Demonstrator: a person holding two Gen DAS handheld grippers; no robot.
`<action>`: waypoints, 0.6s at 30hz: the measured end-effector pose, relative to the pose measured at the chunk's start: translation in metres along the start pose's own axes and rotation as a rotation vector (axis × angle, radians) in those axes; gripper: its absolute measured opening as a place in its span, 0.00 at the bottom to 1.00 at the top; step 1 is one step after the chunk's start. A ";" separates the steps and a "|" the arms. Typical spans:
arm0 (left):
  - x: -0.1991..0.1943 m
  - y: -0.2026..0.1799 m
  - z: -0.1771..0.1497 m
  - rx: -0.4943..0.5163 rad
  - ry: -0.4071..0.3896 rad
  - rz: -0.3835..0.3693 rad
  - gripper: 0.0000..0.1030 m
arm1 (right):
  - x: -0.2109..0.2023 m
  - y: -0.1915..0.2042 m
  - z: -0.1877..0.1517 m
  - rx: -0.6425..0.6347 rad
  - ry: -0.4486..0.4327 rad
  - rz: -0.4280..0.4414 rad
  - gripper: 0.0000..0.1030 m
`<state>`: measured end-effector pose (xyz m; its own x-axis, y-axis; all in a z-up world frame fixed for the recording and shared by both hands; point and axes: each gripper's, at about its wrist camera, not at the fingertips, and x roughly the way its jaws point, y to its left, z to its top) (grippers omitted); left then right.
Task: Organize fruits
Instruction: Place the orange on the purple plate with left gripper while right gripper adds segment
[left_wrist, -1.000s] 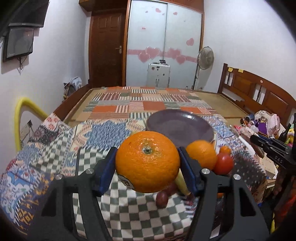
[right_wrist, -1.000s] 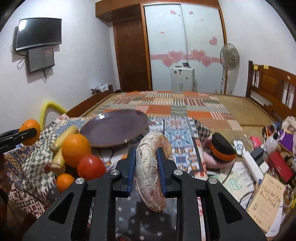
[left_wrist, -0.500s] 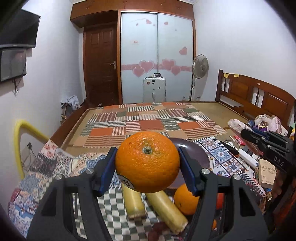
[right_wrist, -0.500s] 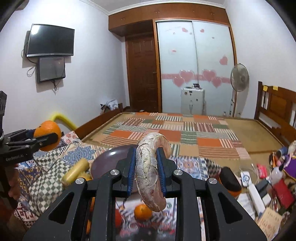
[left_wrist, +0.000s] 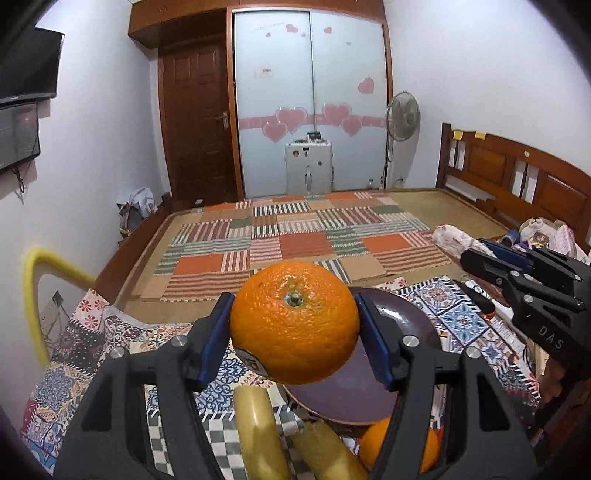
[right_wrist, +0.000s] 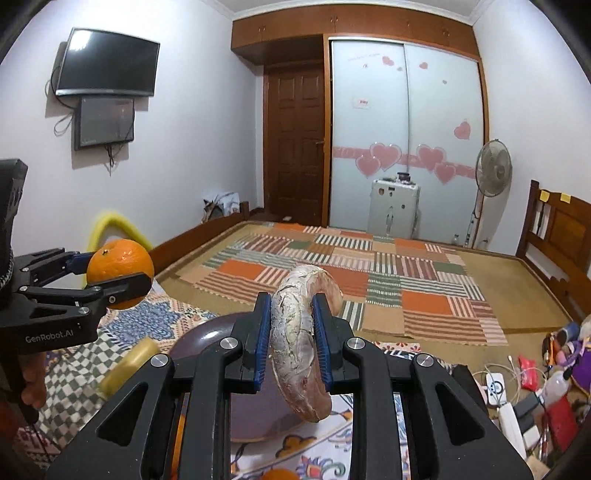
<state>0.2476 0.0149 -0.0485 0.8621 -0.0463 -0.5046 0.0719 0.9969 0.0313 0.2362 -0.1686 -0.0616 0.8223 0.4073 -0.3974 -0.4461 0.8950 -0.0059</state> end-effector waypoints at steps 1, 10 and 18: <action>0.007 0.000 0.002 -0.003 0.014 -0.006 0.63 | 0.006 -0.001 -0.001 -0.002 0.012 0.003 0.20; 0.069 -0.003 -0.001 0.000 0.157 -0.010 0.63 | 0.053 -0.009 -0.006 0.022 0.140 0.034 0.20; 0.106 -0.012 -0.011 0.032 0.291 -0.029 0.63 | 0.072 -0.010 -0.007 0.004 0.238 0.045 0.20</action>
<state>0.3330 -0.0010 -0.1117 0.6794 -0.0504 -0.7320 0.1148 0.9926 0.0383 0.2978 -0.1498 -0.0972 0.6952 0.3927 -0.6020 -0.4786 0.8778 0.0199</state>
